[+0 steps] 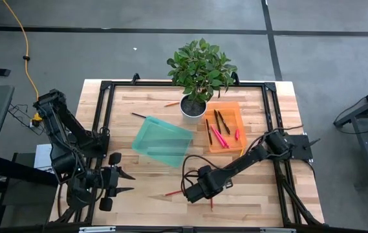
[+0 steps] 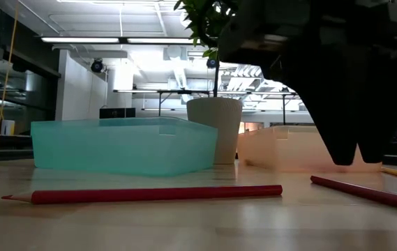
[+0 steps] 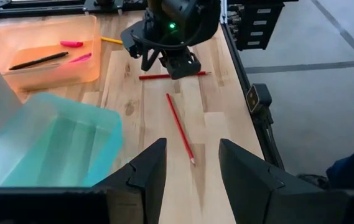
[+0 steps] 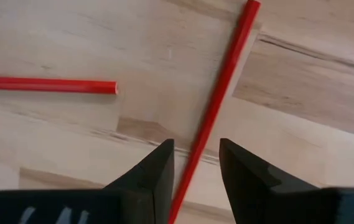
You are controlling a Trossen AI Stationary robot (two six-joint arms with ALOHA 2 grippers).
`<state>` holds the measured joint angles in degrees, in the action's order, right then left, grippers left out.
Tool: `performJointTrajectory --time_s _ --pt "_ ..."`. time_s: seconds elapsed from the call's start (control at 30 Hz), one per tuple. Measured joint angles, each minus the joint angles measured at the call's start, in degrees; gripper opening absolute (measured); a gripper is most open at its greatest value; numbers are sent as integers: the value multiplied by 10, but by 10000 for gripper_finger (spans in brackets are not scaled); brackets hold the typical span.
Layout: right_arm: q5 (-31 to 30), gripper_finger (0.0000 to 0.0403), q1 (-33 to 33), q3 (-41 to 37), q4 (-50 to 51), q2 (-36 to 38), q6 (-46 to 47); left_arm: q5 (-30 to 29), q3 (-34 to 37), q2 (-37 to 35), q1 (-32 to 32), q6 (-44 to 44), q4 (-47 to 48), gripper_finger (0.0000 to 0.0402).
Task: Sort pens & pencils
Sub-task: Put the right red pencil into the blue bin
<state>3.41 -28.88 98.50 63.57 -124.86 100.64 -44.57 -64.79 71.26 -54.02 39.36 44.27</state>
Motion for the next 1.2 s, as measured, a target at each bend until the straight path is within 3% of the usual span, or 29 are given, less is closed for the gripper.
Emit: performJointTrajectory --time_s 0.57,1.2 --pt "-32 116 -19 0 30 0 48 7 0 0 0 -1 0 134" --pt "-30 116 -15 0 24 10 29 27 0 0 0 -1 -5 134"
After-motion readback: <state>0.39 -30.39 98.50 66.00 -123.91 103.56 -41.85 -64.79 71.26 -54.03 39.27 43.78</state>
